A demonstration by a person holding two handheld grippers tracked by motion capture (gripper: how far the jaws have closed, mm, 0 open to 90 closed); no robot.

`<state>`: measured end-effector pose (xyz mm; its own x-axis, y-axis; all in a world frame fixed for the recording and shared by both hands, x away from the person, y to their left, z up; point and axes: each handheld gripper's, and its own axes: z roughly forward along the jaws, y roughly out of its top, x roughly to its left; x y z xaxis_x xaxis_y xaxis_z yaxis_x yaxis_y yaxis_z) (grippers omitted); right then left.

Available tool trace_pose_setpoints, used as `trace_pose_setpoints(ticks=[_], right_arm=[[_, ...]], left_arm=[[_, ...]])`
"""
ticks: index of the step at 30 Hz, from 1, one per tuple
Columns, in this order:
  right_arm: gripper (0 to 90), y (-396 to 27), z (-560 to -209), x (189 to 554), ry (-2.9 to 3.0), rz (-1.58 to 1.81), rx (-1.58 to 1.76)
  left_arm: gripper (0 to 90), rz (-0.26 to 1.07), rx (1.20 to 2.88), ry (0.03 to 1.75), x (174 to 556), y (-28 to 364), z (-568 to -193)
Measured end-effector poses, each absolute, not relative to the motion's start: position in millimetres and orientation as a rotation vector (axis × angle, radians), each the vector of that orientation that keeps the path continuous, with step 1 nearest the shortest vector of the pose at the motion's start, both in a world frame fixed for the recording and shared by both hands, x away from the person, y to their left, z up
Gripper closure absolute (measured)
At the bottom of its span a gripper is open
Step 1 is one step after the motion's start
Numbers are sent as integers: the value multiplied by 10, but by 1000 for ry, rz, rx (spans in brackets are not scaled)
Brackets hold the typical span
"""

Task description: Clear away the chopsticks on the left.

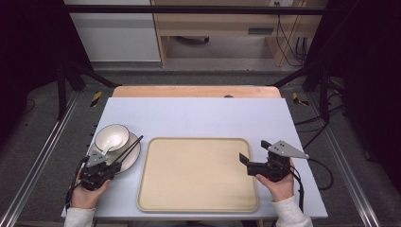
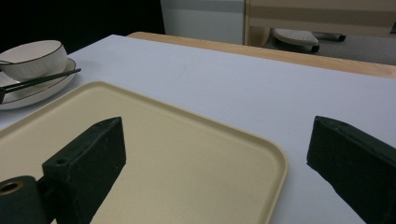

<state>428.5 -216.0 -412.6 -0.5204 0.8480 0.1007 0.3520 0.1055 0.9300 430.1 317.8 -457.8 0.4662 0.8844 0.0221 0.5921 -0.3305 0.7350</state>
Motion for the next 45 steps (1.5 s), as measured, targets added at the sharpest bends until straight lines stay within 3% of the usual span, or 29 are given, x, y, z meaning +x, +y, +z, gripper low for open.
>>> trace_pose_setpoints(ticks=[19,45], right_arm=[[45,-2172,-4119,4281,1923,1409,1172],[43,-2200,-4091,4263,1905,1419,1170]], left_arm=[[855,604,1997,1226,4177,3072,-4422],[855,668,1855,1256,3941,2548,-4274]])
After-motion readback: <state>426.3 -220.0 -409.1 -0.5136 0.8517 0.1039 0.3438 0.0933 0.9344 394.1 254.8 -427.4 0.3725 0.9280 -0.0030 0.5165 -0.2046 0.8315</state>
